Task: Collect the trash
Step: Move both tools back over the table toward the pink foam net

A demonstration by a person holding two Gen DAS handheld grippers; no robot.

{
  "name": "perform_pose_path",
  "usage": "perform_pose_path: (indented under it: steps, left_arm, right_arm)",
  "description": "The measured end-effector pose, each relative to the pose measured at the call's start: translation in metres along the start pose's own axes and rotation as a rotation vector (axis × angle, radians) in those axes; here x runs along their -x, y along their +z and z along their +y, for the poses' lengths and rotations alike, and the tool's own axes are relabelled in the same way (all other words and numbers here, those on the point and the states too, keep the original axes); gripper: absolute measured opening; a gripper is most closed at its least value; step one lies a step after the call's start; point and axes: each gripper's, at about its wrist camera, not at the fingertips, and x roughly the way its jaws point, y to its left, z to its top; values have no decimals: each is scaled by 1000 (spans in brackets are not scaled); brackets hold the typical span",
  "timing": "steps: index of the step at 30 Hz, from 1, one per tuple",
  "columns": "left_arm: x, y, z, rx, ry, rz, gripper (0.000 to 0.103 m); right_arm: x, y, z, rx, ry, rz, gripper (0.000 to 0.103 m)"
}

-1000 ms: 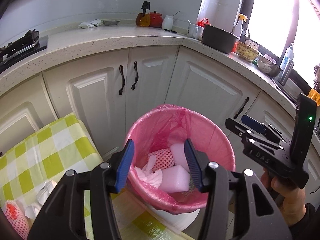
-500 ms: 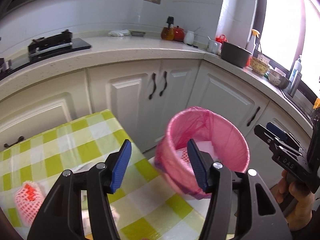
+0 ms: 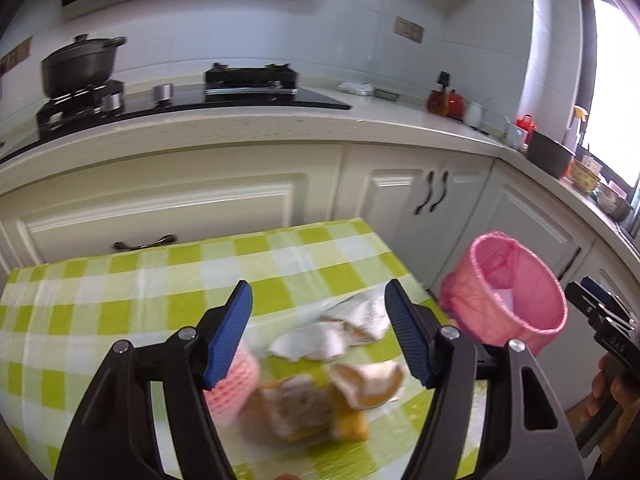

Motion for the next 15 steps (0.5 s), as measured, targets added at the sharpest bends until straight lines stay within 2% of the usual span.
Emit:
perform_pose_path:
  steps: [6, 15]
  left_arm:
    - [5, -21, 44, 45, 59, 18, 69]
    - [-5, -42, 78, 107, 67, 62, 73]
  right_arm:
    - [-3, -9, 47, 56, 67, 27, 83]
    - [-16, -40, 131, 227, 158, 95, 84]
